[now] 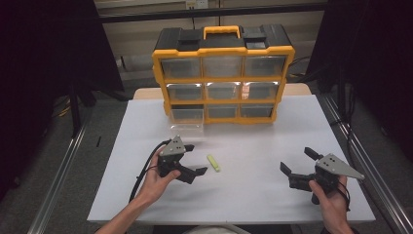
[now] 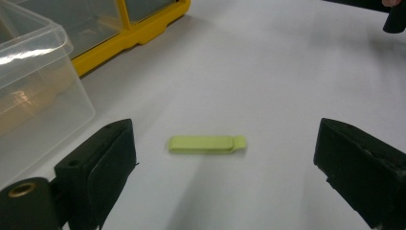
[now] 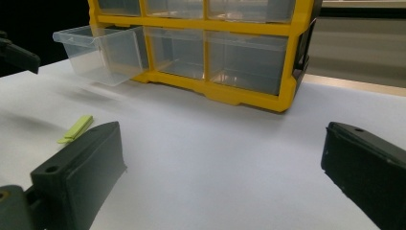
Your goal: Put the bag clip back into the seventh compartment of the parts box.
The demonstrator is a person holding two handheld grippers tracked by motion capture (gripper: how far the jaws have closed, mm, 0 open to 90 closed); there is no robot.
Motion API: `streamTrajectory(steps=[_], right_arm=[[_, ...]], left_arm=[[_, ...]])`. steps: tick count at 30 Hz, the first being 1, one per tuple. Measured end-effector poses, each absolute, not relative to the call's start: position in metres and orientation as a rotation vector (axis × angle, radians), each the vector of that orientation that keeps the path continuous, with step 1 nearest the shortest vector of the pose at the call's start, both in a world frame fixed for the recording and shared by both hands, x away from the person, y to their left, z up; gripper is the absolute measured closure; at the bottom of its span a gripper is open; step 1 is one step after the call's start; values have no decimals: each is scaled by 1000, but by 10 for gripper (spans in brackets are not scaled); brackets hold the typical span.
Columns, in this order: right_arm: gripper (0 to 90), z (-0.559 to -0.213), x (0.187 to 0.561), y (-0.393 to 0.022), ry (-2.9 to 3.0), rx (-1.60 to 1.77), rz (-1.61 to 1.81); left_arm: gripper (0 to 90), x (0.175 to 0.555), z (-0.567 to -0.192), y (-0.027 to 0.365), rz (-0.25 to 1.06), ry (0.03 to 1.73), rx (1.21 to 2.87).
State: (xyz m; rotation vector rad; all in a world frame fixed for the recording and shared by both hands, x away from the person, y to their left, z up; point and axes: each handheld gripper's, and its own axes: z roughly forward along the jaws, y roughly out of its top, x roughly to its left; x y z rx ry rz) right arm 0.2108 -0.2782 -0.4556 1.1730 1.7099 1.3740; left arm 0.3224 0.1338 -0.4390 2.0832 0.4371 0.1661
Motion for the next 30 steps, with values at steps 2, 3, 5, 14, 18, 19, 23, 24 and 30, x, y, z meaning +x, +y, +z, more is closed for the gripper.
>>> streamTrajectory(steps=[2,3,5,14,18,19,23,24,30], right_arm=[[4,-455,210,-278,1716,1171,1373],[4,-455,210,-279,1712,1170,1375],[4,-455,209,-280,1709,1182,1379],[4,-455,209,-280,1708,1184,1380],[4,-456,210,-280,1703,1178,1380],[4,-456,210,-280,1703,1178,1380],[4,-456,210,-280,1713,1178,1381],[4,-456,210,-280,1716,1180,1380],[5,-456,211,-279,1718,1182,1381]], left_arm=[[63,327,-438,129,142,419,2097],[60,330,-437,124,127,411,2105],[53,334,-435,120,120,393,2123],[55,350,-432,104,119,307,2198],[56,355,-435,96,87,247,2268],[56,355,-435,96,87,247,2268],[55,361,-442,88,34,219,2341],[45,364,-444,87,21,219,2360],[86,373,-453,83,10,175,2417]])
